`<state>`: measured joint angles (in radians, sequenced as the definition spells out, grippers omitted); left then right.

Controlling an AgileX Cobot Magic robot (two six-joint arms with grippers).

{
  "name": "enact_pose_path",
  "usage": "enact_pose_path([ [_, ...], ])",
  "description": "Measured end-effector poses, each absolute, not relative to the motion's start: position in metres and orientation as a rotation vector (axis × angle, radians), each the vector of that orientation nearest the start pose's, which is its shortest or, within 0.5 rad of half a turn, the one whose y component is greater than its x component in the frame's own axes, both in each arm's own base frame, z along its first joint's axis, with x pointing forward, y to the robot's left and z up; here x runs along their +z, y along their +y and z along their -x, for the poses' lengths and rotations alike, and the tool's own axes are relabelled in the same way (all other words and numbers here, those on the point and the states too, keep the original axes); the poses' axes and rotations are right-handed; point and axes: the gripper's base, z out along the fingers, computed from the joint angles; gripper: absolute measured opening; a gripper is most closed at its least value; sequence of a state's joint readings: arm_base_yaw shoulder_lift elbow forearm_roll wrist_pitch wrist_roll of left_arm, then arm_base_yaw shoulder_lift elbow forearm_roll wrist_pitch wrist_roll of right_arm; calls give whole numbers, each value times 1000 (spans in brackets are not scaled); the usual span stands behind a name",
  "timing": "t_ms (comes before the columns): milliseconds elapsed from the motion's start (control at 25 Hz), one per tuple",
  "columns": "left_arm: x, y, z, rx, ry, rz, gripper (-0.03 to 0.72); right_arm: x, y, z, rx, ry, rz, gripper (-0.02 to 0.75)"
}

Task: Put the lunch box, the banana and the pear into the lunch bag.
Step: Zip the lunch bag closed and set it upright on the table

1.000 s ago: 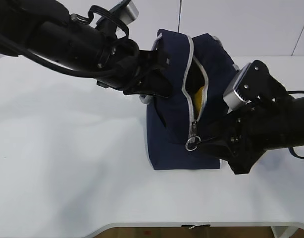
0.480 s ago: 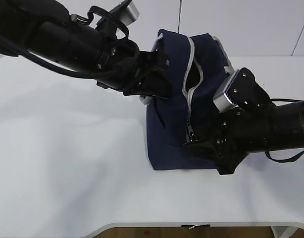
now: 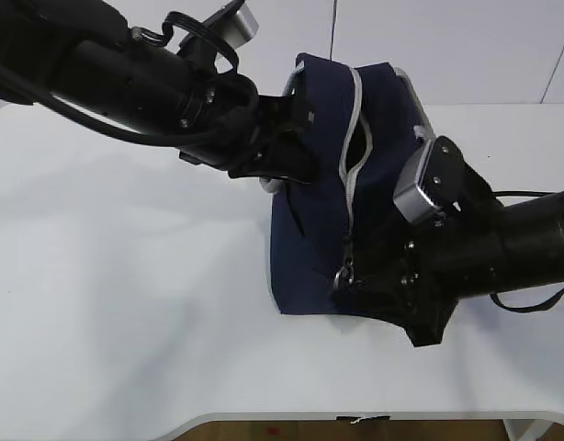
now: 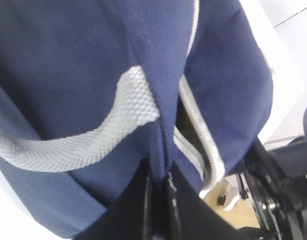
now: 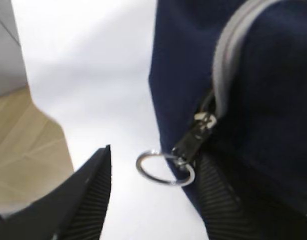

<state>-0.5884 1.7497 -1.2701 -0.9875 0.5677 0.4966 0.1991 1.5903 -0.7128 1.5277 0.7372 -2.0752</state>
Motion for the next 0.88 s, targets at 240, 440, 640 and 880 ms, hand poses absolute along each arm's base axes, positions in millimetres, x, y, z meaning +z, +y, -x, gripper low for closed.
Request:
enact_pose_path([
  [240,264,-250,-301,-1022,2389,-472,-4,190,115,-261,677,1935,1177,376],
  [440,264,-250,-301,-1022,2389,-472,-4,190,115,-262,687,1946,1156,333],
  [640,264,-250,-301,-1022,2389,-472,-4,192,117,-263,753,1984,1055,326],
  [880,264,-250,-301,-1022,2389,-472,-4,174,119,-266,809,2034,1054,325],
])
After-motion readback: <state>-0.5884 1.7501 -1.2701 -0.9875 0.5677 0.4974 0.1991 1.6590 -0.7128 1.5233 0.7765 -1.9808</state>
